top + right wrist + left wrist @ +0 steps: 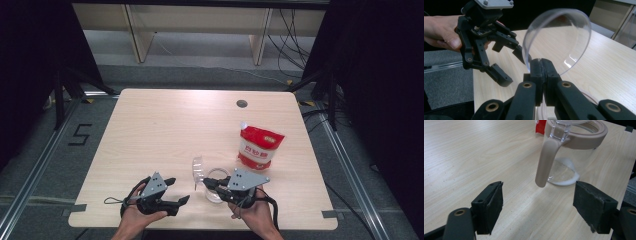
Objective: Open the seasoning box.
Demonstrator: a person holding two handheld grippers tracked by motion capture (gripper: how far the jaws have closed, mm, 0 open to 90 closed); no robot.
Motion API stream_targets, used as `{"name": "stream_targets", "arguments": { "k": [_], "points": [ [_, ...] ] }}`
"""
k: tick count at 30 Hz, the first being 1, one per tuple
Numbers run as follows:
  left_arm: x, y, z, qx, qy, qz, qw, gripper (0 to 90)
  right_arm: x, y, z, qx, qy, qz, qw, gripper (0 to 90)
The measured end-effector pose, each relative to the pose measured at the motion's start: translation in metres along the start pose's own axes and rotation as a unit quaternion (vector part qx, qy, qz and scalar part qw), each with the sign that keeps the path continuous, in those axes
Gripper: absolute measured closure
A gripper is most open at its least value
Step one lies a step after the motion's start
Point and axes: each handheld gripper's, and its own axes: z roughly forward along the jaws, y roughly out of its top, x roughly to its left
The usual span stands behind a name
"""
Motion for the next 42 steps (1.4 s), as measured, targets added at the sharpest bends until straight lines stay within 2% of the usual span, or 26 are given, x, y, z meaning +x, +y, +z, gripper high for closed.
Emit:
{"name": "stream_targets", "arguments": {
  "k": [3,4,5,8,9,12,13,16,18,19,20,21,24,26,27,30,32,33,34,35,36,37,39,41,42],
  "points": [
    [0.0,0.0,0.0,0.002,0.001,0.007,1.0,24.1,-0.002,0.0,-0.002,0.002,0.001,0.002,1.0,87.9],
    [-0.001,0.0,0.001,0.0,0.0,0.004,1.0,24.0,-0.003,0.0,-0.002,-0.001,-0.006,-0.002,1.0,87.8],
    [0.0,0.0,0.0,0.007,0.002,0.009,0.9999,23.7,-0.003,0.0,-0.003,-0.002,-0.005,0.003,1.0,87.2],
    [-0.001,-0.001,0.001,0.005,-0.005,0.002,1.0,22.2,-0.007,-0.002,-0.009,-0.003,-0.007,0.005,1.0,84.1],
    [-0.001,-0.001,0.002,0.003,-0.006,0.001,1.0,21.5,-0.009,-0.002,-0.012,-0.001,-0.005,0.003,1.0,83.3],
    [-0.001,0.0,0.002,0.006,-0.003,-0.004,1.0,17.3,-0.015,-0.007,-0.025,0.001,-0.016,0.009,0.9998,79.3],
    [0.0,0.0,0.002,0.007,-0.003,-0.002,1.0,17.1,-0.017,-0.008,-0.028,0.007,-0.021,0.012,0.9997,78.6],
    [-0.002,0.0,0.001,0.008,-0.001,0.002,1.0,17.1,-0.025,-0.014,-0.04,0.001,-0.033,0.016,0.9993,75.6],
    [-0.003,0.0,0.001,0.0,-0.003,-0.004,1.0,17.0,-0.03,-0.019,-0.048,0.001,-0.046,0.011,0.9989,74.2],
    [-0.002,0.0,0.001,0.004,-0.004,0.0,1.0,17.0,-0.033,-0.022,-0.053,0.009,-0.049,0.015,0.9987,73.6],
    [-0.001,0.001,0.0,0.01,-0.001,0.007,0.9999,16.9,-0.036,-0.025,-0.056,0.006,-0.057,0.024,0.9981,72.8],
    [-0.002,0.0,0.001,0.002,-0.006,-0.003,1.0,16.7,-0.039,-0.028,-0.06,0.005,-0.062,0.024,0.9978,72.4],
    [-0.002,0.0,0.001,0.003,-0.003,-0.001,1.0,16.5,-0.047,-0.035,-0.071,0.009,-0.076,0.032,0.9966,69.7],
    [-0.003,0.0,0.002,0.003,-0.003,-0.001,1.0,16.4,-0.048,-0.039,-0.076,0.013,-0.084,0.048,0.9952,68.7],
    [-0.003,0.001,0.001,0.003,-0.003,0.0,1.0,16.5,-0.051,-0.041,-0.079,0.015,-0.085,0.041,0.9954,67.8],
    [-0.003,0.0,0.001,0.002,-0.003,-0.002,1.0,16.5,-0.053,-0.046,-0.085,0.012,-0.098,0.053,0.9937,64.9],
    [-0.003,0.001,0.002,0.002,-0.004,-0.001,1.0,16.4,-0.056,-0.048,-0.088,0.018,-0.099,0.049,0.9937,61.1],
    [-0.003,0.001,0.002,0.002,-0.005,0.0,1.0,16.4,-0.055,-0.05,-0.089,0.023,-0.098,0.067,0.9926,58.6],
    [-0.003,0.001,0.002,0.002,-0.006,-0.001,1.0,16.4,-0.056,-0.053,-0.09,0.019,-0.104,0.066,0.9922,56.3],
    [-0.002,0.001,0.002,0.004,-0.004,0.003,1.0,16.4,-0.056,-0.056,-0.091,0.022,-0.111,0.08,0.9904,54.2],
    [-0.003,0.001,0.002,0.002,-0.006,0.002,1.0,16.4,-0.059,-0.058,-0.092,0.023,-0.111,0.077,0.9905,53.0],
    [-0.002,0.001,0.002,0.003,-0.005,0.003,1.0,16.4,-0.059,-0.059,-0.094,0.028,-0.116,0.086,0.9892,51.8],
    [-0.003,0.001,0.003,0.0,-0.005,-0.005,1.0,16.5,-0.064,-0.061,-0.096,0.025,-0.124,0.081,0.9887,48.7],
    [-0.003,0.001,0.004,-0.007,-0.007,-0.011,0.9999,16.4,-0.066,-0.064,-0.099,0.032,-0.125,0.088,0.9877,48.6],
    [-0.003,0.002,0.002,0.001,-0.001,-0.005,1.0,16.4,-0.068,-0.065,-0.1,0.028,-0.128,0.082,0.988,48.5]
  ]
}}
